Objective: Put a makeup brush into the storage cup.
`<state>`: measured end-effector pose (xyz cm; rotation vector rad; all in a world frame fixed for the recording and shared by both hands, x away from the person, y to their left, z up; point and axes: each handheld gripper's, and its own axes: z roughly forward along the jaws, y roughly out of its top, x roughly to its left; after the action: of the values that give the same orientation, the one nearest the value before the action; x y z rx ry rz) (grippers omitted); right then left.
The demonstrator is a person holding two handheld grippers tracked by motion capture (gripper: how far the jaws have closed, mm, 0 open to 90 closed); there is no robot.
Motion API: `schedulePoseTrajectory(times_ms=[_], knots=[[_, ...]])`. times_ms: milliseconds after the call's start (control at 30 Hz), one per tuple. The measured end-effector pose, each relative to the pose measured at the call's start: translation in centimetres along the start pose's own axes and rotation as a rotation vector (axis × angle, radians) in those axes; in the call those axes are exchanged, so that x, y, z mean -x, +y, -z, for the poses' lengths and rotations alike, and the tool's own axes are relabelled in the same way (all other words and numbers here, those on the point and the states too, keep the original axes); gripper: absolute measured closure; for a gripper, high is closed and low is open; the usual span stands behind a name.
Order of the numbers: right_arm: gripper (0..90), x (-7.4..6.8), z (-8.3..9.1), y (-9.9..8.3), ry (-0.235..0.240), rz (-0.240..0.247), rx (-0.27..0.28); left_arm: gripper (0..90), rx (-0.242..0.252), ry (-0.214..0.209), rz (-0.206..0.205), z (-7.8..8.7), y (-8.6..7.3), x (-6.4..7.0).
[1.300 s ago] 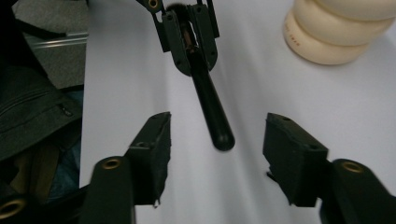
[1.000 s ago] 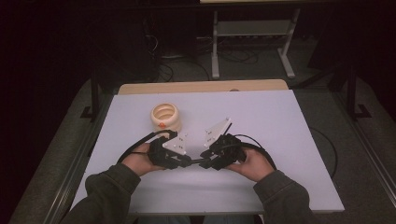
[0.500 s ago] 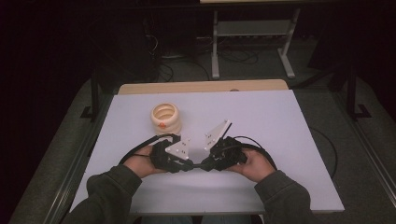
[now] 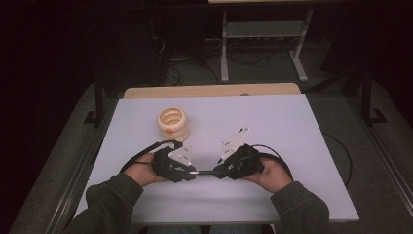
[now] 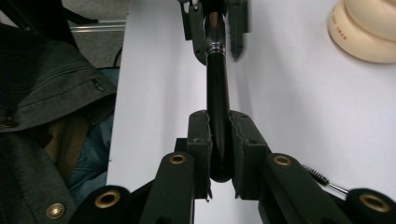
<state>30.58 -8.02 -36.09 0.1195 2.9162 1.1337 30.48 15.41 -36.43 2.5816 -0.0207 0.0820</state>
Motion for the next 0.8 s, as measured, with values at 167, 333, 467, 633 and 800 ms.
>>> schedulePoseTrajectory(times_ms=[167,333,467,633,800], knots=[[73.3,0.1,-0.4,0.1,0.002,-0.022,-0.023,75.8,-0.032,-0.014,-0.016,-0.1,0.0,0.1],[71.2,0.1,-0.8,0.5,0.003,-0.009,-0.071,76.0,-0.068,-0.013,-0.021,-0.3,0.1,0.0],[76.7,-0.1,-1.5,0.8,-0.006,0.017,-0.123,76.0,-0.080,-0.022,-0.029,-0.4,0.2,0.2],[78.3,-0.4,-2.2,0.8,0.010,0.034,-0.161,75.9,-0.036,-0.039,-0.022,0.1,0.2,0.3],[78.5,-0.6,-1.9,0.8,0.010,0.044,-0.149,75.9,-0.012,-0.045,-0.020,0.5,0.2,0.3]])
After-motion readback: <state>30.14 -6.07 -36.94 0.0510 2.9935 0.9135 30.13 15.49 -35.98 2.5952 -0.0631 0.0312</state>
